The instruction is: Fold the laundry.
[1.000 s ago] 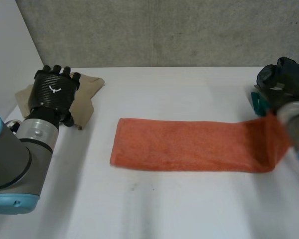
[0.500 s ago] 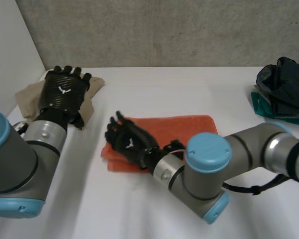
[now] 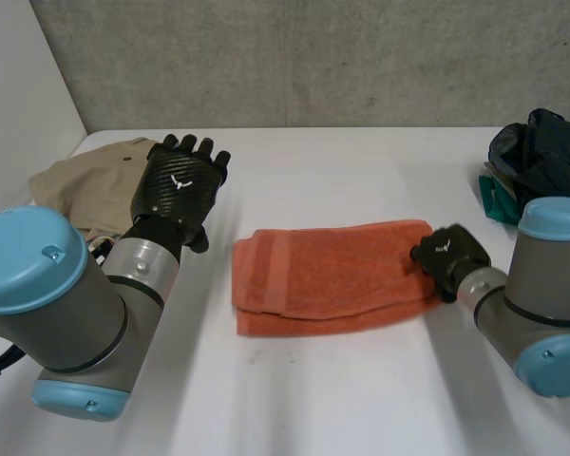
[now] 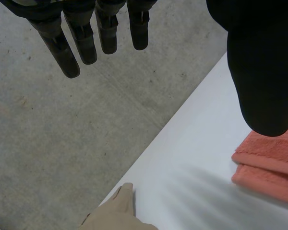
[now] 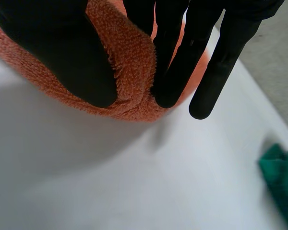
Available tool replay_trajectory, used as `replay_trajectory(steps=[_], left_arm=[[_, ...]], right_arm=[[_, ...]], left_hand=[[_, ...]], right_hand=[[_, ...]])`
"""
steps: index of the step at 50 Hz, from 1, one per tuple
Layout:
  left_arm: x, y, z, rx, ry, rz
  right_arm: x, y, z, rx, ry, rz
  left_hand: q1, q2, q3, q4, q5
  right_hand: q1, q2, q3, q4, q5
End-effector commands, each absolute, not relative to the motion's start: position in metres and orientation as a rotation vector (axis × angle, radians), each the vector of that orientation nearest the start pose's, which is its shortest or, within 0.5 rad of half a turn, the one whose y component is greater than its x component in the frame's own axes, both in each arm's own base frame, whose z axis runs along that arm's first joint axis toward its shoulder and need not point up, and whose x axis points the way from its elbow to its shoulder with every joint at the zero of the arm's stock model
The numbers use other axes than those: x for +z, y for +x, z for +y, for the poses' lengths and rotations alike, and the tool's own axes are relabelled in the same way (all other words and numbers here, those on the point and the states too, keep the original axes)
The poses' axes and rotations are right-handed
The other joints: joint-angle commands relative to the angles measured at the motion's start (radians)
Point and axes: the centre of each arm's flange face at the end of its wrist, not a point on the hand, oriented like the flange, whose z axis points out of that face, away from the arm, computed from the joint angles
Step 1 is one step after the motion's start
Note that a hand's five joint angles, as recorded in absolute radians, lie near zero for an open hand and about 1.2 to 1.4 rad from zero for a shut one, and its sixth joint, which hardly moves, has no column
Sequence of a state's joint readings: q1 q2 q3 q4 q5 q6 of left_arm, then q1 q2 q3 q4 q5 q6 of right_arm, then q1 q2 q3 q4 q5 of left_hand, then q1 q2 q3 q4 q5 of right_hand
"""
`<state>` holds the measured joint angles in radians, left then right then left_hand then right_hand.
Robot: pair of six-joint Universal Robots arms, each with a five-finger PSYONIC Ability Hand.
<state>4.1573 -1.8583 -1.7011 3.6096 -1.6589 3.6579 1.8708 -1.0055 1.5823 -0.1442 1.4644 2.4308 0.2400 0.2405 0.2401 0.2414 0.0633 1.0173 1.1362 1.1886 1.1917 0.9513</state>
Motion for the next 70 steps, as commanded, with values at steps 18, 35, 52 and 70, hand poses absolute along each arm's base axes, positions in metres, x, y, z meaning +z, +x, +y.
replay_trajectory(steps=[18,35,52,70], left_arm=[[0.230,-0.282,-0.236,-2.250,0.957,1.893],[0.232,-0.343,-0.234,-2.421,0.949,2.111],[0.142,-0.334,-0.235,-1.748,0.879,2.484],[0.219,-0.334,-0.234,-2.034,0.948,2.240]], right_arm=[[0.139,0.407,-0.188,-1.876,-1.745,1.366],[0.213,0.332,-0.257,-1.660,-0.812,1.931],[0.128,0.345,-0.282,-1.332,-0.971,2.191],[0.189,0.332,-0.271,-1.854,-1.092,1.976]], left_hand=[[-0.024,-0.024,-0.024,-0.025,-0.021],[-0.006,-0.006,-0.006,-0.007,-0.004],[0.009,0.008,0.009,0.007,0.011],[-0.009,-0.009,-0.009,-0.010,-0.007]], right_hand=[[-0.444,-0.563,-0.616,-0.619,-0.553],[-0.843,-0.962,-1.014,-1.017,-0.951],[-0.843,-0.962,-1.014,-1.017,-0.951],[-0.843,-0.962,-1.014,-1.017,-0.951]])
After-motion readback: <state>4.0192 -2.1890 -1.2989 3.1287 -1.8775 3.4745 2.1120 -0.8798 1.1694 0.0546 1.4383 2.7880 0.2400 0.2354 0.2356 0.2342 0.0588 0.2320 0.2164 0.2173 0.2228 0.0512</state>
